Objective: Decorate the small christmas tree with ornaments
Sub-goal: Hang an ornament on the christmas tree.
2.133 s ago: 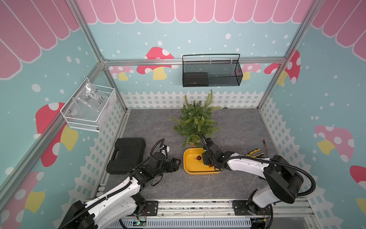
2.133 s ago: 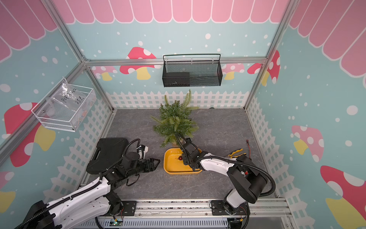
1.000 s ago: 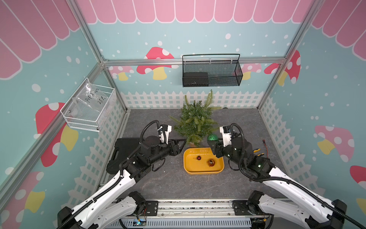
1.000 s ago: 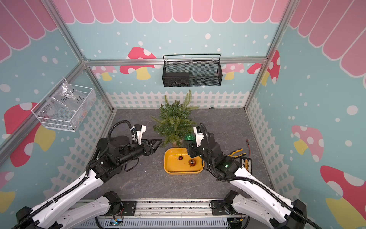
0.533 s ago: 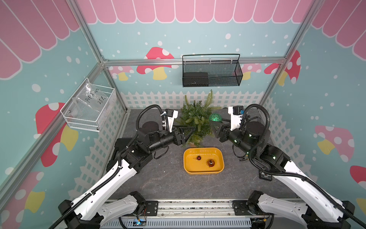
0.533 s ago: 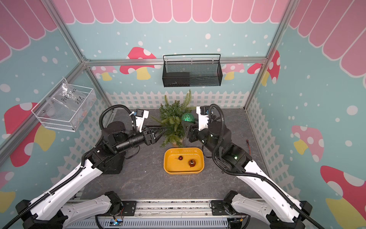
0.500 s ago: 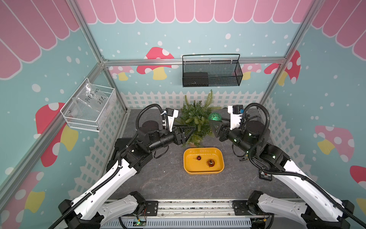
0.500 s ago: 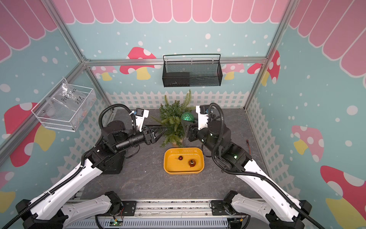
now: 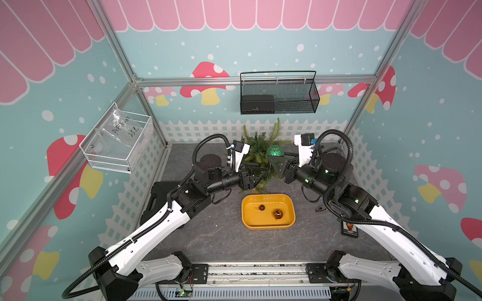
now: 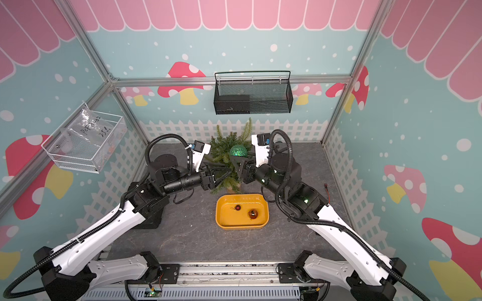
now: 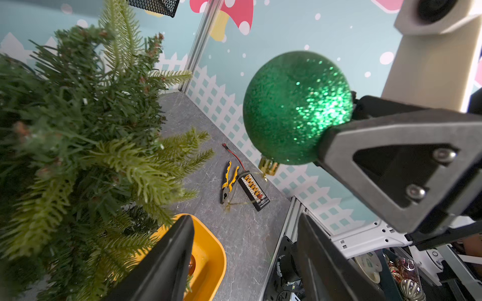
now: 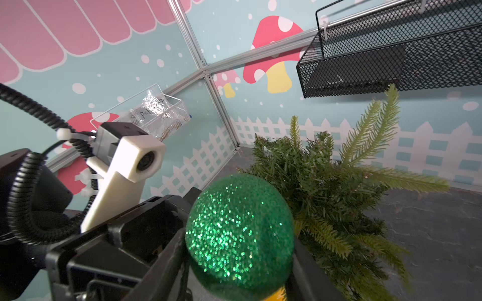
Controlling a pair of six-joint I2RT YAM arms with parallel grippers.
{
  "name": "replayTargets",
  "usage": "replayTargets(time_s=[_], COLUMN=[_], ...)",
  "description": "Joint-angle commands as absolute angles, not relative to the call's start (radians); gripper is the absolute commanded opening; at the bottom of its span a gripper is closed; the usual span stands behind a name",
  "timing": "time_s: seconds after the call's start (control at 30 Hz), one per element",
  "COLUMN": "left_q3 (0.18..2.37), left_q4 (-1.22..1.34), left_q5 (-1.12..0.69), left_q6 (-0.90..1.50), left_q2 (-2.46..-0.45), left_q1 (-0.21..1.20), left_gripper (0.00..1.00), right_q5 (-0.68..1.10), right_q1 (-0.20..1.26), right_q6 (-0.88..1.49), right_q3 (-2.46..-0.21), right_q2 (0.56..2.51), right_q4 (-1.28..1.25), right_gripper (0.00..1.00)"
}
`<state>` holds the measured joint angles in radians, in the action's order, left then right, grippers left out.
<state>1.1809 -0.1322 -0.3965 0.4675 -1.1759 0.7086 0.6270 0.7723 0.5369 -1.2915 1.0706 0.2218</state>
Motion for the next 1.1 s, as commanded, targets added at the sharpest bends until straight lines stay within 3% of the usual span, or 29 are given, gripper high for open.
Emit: replayTargets(time_s=[0.0,0.1,0.37,0.53,0.87,1.07], left_q3=[1.207,1.209,1.208,1.192,1.193,1.198], left_q4=[-0.078,-0.074,-0.067,-0.072,-0.063,-0.059], left_q5=[-0.433,-0.436,-0.425,-0.408,-0.417,-0.379], left_q6=[0.457,0.457,0.453,0.447,0.447,0.436], left_q2=[-1.188,-1.198,-1.212,-1.211,-1.238,-1.243], left_q1=[0.713,0.713,0.712,0.711,0.709,0.709], left_gripper=[0.63,0.54,0.44,0.27,0.01,0.00], right_q5=[0.695,0.705,0.723,0.717,0.749,0.753], right_q1=[0.766,0.767,0.764,0.749,0.707,0.680], right_q6=[0.562,0.571,0.571,0.568,0.581,0.586], right_q3=[-1.298,-1.291,-1.281,-1.276,-1.256,-1.244], right_q2=[1.058,1.058,1.054,1.048,1.049,1.049], right_q4=[0.129,0.110,0.076,0.073,0.043,0.030], right_gripper=[0.51,0.51,0.51,0.51,0.51,0.51])
